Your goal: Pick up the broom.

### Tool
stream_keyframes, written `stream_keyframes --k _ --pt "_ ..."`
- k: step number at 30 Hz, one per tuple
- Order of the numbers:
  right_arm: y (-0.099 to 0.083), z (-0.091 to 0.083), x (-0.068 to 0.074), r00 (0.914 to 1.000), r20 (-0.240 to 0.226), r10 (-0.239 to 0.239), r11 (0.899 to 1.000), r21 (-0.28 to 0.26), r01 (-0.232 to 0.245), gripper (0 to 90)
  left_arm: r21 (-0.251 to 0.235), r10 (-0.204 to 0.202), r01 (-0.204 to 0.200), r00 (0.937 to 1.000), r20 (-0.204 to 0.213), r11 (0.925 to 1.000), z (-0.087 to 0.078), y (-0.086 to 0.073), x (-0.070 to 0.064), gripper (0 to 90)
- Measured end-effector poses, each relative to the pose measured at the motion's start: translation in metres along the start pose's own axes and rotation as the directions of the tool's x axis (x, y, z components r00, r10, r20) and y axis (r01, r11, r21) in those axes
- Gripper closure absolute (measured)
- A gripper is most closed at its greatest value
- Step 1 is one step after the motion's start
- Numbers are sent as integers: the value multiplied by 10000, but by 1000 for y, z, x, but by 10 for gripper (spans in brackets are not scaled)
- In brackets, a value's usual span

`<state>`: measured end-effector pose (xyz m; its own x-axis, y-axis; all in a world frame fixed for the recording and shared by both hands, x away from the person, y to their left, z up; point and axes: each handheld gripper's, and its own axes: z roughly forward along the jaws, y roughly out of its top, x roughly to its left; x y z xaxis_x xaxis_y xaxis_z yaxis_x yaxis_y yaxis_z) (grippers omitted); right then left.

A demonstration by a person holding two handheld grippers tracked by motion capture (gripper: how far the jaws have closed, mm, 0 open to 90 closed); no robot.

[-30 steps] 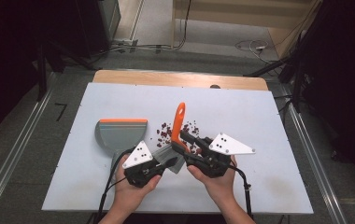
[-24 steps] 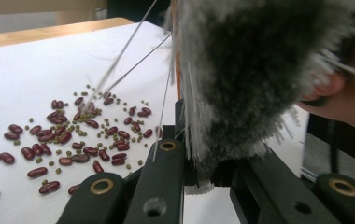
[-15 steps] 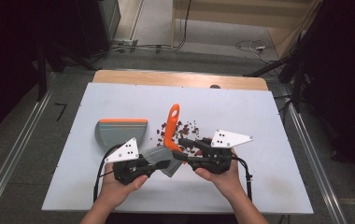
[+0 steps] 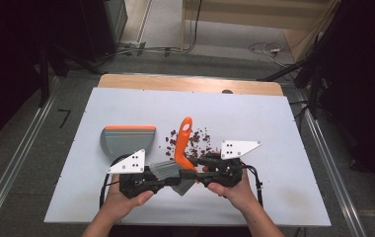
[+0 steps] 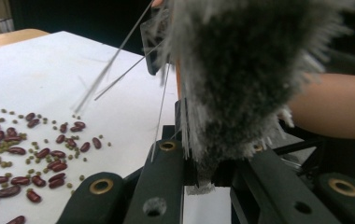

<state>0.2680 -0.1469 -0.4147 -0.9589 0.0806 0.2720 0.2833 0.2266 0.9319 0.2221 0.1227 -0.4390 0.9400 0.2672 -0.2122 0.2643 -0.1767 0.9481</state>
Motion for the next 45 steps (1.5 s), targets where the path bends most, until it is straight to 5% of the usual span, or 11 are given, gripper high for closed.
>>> stream_keyframes --k 5,11,17,19,24,26,28,29,31,33,45 --pt "-2 -1 -3 9987 -446 252 9996 96 -248 680 30 33 -33 9999 153 10000 -1 -1 1 851" --pt "0 -2 1 9989 455 112 9998 168 -120 686 -75 -159 154 9973 -713 9999 -1 -2 1 705" --pt "2 -9 -1 9871 1585 229 9997 40 -238 687 -351 -795 746 9826 -1681 9966 -10 -6 8 537" --pt "2 -12 -3 9792 2010 287 9995 37 -301 687 -418 -902 828 9699 -2262 9957 -16 -7 10 447" --pt "0 -16 -9 9544 2923 603 9977 125 -669 686 -504 -1028 922 9540 -2817 9945 -22 -8 11 270" --pt "-2 -17 -13 9283 3658 666 9962 277 -823 686 -436 -1019 928 9418 -3204 9947 -24 -8 11 129" --pt "-2 -17 -14 9179 3918 625 9961 330 -818 686 -384 -937 857 9350 -3421 9956 -26 -8 12 77" --pt "-3 -18 -15 8949 4410 684 9947 386 -950 686 -413 -913 820 9316 -3519 9958 -27 -9 12 22" --pt "-3 -19 -17 8868 4566 721 9941 391 -1010 686 -436 -881 773 9216 -3779 9961 -30 -8 12 6" --pt "-4 -22 -21 8584 5063 817 9916 450 -1210 686 -543 -918 767 9163 -3899 9956 -34 -9 12 0" --pt "-8 -35 -35 7793 6227 712 9865 713 -1471 686 -806 -1072 790 8853 -4525 9936 -54 -9 16 0"
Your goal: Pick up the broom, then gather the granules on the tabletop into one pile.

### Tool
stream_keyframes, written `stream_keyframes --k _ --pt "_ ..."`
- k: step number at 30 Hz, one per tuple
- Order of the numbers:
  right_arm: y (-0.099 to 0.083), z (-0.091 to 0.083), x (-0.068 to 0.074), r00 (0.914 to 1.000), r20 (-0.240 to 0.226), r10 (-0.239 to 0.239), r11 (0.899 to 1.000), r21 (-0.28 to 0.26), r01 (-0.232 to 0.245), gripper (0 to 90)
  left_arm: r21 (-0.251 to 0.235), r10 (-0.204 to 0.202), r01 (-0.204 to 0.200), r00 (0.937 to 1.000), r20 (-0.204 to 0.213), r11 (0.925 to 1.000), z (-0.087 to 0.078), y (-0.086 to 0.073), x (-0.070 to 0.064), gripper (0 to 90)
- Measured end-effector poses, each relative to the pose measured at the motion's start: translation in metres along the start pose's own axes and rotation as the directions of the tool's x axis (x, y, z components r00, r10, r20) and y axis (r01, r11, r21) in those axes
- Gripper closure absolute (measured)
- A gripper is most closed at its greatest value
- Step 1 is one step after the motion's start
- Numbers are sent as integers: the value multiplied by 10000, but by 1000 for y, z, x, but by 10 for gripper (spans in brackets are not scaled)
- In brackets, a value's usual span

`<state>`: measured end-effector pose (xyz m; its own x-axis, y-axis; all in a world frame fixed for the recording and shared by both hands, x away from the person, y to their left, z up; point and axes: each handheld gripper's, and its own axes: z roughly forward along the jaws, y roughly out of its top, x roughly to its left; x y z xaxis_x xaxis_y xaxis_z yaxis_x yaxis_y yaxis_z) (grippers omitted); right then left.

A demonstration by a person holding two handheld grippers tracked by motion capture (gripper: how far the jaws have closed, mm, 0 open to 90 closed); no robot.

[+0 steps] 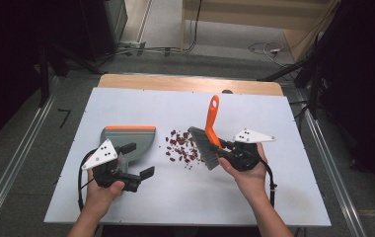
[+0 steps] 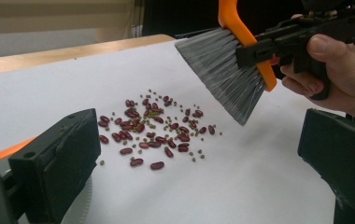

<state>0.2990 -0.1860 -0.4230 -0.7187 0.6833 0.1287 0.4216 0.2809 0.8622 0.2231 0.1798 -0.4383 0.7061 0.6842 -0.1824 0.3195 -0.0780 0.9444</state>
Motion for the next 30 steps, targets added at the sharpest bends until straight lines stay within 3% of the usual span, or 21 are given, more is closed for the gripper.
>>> stream_keyframes --k 4,7,12,19,22,25,30 --pt "1 -1 -9 9991 374 198 9997 138 -203 686 86 15 -14 9998 -199 10000 -3 -2 1 0" --pt "3 0 -16 9967 750 325 9987 363 -353 686 202 360 -350 9980 -527 9992 -4 -3 -1 0" --pt "7 2 -26 9863 1649 108 9966 790 -241 686 87 212 -207 9975 -674 9997 -11 -6 5 0" --pt "17 12 -40 9727 2318 135 9874 1504 -496 686 -81 38 -45 9963 -857 10000 -23 -8 13 0" --pt "22 22 -46 9613 2729 -366 9798 1993 -193 686 -180 -37 22 9968 -802 9998 -26 -7 14 0" --pt "26 33 -56 9528 3001 -467 9691 2450 -297 686 -150 -6 -8 9959 -901 9999 -26 -8 15 0" --pt "35 54 -63 9358 3374 -1016 9420 3352 -186 686 -199 121 -141 9949 -1000 9997 -28 -8 15 0"
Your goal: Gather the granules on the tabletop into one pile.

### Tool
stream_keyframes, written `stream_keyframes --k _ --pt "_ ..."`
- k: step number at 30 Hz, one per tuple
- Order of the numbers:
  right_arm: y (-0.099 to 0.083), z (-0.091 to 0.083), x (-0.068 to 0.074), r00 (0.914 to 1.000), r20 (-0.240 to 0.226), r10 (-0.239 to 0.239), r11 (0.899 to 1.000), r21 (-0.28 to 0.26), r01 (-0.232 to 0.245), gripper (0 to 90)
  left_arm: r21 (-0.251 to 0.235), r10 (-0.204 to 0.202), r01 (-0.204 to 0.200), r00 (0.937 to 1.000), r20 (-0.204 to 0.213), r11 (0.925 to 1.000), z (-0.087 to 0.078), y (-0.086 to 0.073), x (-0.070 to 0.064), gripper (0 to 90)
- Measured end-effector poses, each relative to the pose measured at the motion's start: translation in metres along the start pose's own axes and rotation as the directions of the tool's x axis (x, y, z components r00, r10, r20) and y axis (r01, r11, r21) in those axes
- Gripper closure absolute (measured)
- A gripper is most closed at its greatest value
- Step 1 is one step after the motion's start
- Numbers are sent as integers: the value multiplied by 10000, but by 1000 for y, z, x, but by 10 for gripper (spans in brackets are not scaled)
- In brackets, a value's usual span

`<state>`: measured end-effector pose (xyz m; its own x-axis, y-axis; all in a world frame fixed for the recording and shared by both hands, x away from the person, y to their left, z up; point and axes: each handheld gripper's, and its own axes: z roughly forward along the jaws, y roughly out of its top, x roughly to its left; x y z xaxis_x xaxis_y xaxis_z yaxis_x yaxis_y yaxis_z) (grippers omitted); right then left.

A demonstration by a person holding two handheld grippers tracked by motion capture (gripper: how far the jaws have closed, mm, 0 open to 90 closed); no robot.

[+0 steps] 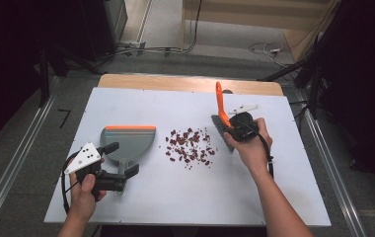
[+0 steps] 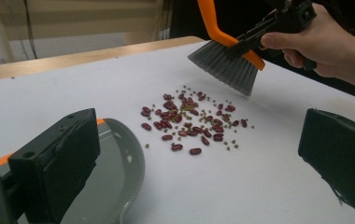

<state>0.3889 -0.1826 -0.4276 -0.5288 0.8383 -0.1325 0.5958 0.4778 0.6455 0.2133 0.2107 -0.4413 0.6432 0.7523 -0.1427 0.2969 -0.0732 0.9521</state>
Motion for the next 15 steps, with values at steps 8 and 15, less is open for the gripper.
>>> stream_keyframes --k 8,15 --pt "26 30 23 9923 782 -955 9894 1174 860 686 33 -41 41 10000 -11 10000 0 -2 2 0" --pt "35 40 50 9872 558 -1495 9773 1601 1390 692 122 -5 4 10000 14 9999 1 -3 1 0"
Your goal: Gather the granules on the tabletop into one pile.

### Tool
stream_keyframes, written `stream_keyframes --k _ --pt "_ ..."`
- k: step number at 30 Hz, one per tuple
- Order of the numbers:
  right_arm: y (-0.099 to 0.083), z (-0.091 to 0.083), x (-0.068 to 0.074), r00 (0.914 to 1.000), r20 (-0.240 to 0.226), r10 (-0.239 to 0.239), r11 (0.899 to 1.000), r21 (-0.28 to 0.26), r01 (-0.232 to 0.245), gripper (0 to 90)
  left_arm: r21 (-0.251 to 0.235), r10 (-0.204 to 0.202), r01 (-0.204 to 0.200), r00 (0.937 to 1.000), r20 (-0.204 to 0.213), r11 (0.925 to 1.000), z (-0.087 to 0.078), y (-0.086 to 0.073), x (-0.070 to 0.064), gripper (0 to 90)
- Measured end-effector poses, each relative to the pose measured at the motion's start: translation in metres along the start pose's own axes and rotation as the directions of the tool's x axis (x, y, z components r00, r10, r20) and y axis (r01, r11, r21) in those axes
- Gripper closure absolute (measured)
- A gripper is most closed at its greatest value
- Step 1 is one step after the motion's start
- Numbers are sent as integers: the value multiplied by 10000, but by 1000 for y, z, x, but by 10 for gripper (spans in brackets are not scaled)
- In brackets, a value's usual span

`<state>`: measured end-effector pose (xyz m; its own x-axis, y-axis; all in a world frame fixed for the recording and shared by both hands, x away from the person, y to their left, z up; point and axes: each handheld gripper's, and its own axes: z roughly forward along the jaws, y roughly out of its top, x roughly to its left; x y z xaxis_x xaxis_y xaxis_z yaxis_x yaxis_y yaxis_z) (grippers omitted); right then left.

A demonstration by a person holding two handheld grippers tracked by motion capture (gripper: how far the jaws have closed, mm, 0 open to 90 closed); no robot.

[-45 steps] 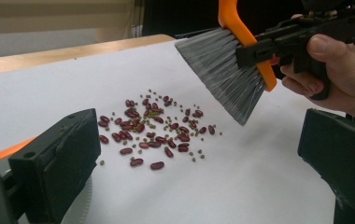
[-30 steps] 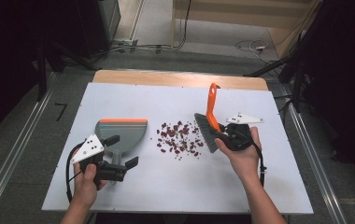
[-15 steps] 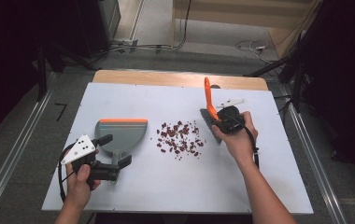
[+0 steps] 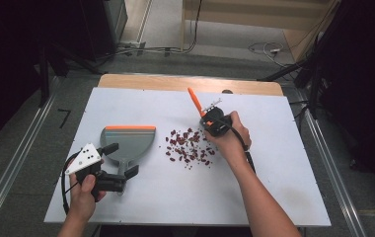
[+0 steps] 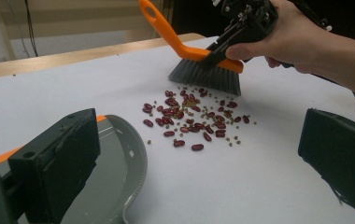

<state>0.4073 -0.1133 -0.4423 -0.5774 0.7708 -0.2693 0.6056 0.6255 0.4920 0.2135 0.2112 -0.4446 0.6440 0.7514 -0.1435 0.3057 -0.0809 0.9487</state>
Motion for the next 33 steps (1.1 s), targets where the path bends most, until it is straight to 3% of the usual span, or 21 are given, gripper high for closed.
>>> stream_keyframes --k 5,12,14,17,22,25,30,33 --pt "-6 -6 8 9980 -301 -547 9985 22 548 692 -1 -35 35 10000 46 10000 0 -1 1 0" --pt "-14 -19 14 9927 -892 -817 9966 -169 805 691 52 -4 4 10000 52 10000 3 -1 0 0" --pt "-14 -20 10 9921 -1097 -603 9978 -327 570 691 33 -32 32 10000 72 10000 3 -1 0 0" --pt "-12 -19 3 9942 -986 -435 9978 -545 383 690 22 -43 43 10000 64 10000 3 -1 0 0" --pt "-4 -7 -2 9986 -348 -386 9989 -267 377 690 -67 -132 132 9999 63 9999 1 -2 1 0" --pt "1 -4 2 9979 -496 -419 9990 -173 411 691 -80 -147 147 9999 46 9999 1 -2 2 0" --pt "3 -5 20 9933 -562 -1009 9948 70 1014 691 -61 -137 137 9999 38 9999 1 -2 2 0" --pt "1 -10 21 9903 -922 -1040 9945 -24 1043 691 -62 -94 94 9999 59 9999 1 -2 1 0"
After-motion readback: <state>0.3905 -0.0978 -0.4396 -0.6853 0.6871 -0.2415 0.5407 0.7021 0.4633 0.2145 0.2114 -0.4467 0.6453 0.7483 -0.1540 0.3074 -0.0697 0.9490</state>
